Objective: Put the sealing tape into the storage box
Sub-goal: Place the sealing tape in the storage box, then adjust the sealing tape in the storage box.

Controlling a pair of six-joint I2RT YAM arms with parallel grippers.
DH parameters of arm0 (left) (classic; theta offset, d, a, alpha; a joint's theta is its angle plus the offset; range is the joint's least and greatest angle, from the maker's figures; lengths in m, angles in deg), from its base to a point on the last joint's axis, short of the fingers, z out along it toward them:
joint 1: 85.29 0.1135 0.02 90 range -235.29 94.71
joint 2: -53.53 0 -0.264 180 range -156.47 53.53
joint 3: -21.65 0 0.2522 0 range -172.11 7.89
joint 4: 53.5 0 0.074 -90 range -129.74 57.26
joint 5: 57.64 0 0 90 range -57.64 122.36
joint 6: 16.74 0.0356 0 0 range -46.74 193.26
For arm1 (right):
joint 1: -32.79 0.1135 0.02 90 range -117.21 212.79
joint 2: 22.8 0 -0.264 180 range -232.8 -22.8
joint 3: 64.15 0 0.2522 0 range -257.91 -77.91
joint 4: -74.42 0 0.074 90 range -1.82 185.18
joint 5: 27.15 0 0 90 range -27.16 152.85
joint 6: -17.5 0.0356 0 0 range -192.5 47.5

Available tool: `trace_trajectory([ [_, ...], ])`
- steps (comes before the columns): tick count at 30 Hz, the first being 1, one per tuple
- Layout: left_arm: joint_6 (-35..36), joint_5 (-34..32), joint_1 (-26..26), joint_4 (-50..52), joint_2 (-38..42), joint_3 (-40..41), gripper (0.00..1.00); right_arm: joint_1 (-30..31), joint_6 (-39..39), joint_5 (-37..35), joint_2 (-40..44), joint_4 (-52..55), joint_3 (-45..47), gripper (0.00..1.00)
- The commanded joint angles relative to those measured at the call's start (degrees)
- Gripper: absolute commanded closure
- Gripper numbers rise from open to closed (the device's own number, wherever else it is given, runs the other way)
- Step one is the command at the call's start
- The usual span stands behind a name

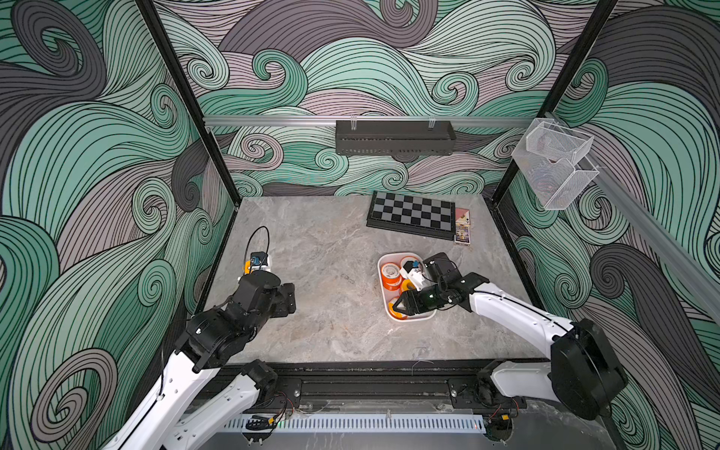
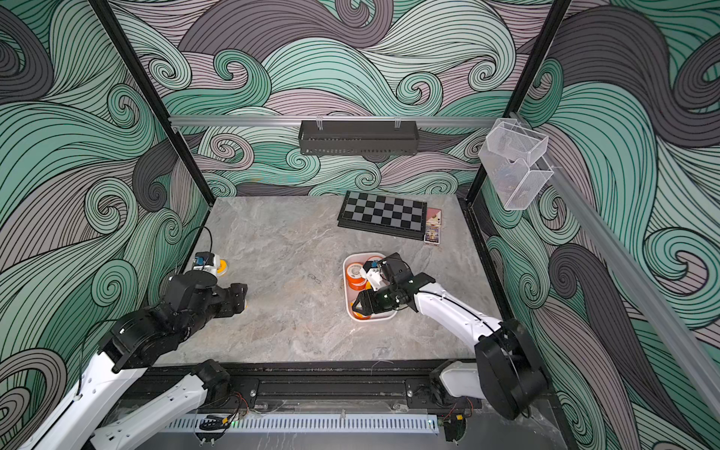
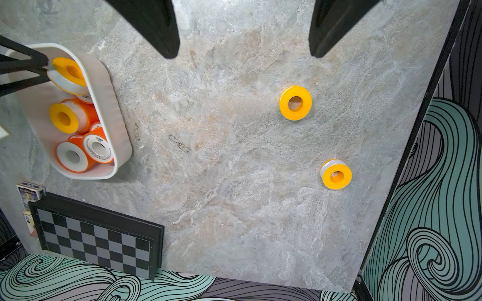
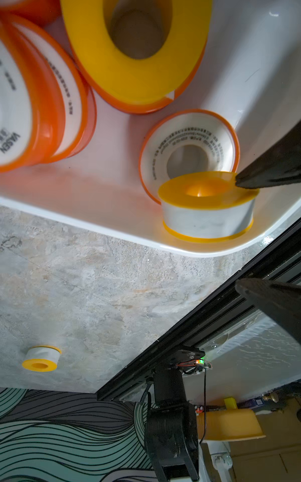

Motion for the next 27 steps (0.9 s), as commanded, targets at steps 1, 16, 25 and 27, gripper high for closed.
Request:
trace_trajectory([
  [1, 0.66, 0.33, 0.58, -0.52, -0.15, 0.34, 0.18, 0.72, -1.71, -2.79, -0.50, 1.71, -1.33, 0.40],
  [16, 0.67, 0.41, 0.60, -0.58, -0.28, 0.36, 0.18, 2.62, -2.97, -9.68, -5.53, 2.21, -4.93, 0.43],
  [25, 0.59, 0.52, 0.60, -0.52, -0.17, 0.44, 0.18, 3.56, -2.29, -11.69, -7.77, 2.23, -6.20, 0.55],
  [27, 0.63, 0.52, 0.60, -0.51, -0.19, 0.44, 0.18, 3.62, -2.02, -12.41, -7.29, 2.21, -6.03, 0.57],
])
